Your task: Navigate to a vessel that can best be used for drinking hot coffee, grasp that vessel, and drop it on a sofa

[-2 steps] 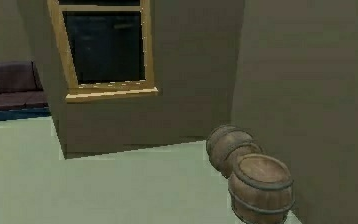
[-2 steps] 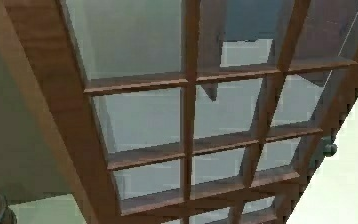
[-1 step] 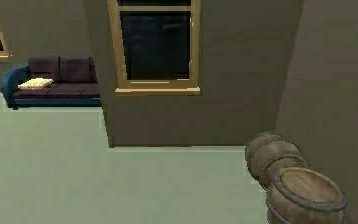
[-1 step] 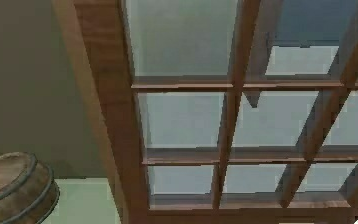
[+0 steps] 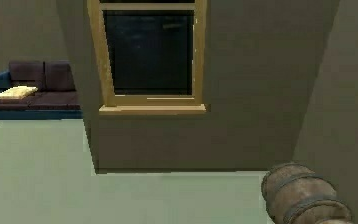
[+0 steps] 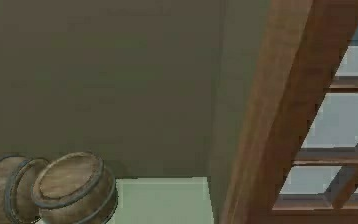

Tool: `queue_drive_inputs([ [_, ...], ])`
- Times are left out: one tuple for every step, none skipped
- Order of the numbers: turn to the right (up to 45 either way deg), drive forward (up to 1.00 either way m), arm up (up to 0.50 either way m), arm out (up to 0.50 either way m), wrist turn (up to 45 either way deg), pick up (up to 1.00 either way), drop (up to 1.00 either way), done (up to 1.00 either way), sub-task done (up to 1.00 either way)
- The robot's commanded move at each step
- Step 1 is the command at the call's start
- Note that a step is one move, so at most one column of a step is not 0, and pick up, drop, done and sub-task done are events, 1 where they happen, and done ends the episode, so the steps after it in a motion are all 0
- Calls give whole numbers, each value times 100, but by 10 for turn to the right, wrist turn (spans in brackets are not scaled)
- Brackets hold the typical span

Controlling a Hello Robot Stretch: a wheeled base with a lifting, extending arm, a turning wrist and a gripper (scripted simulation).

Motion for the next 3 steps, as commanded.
queue_drive_inputs([
  [-450,0,0,0,0,0,0,0,0],
  [-210,0,0,0,0,0,0,0,0],
  [0,25,0,0,0,0,0,0,0],
])
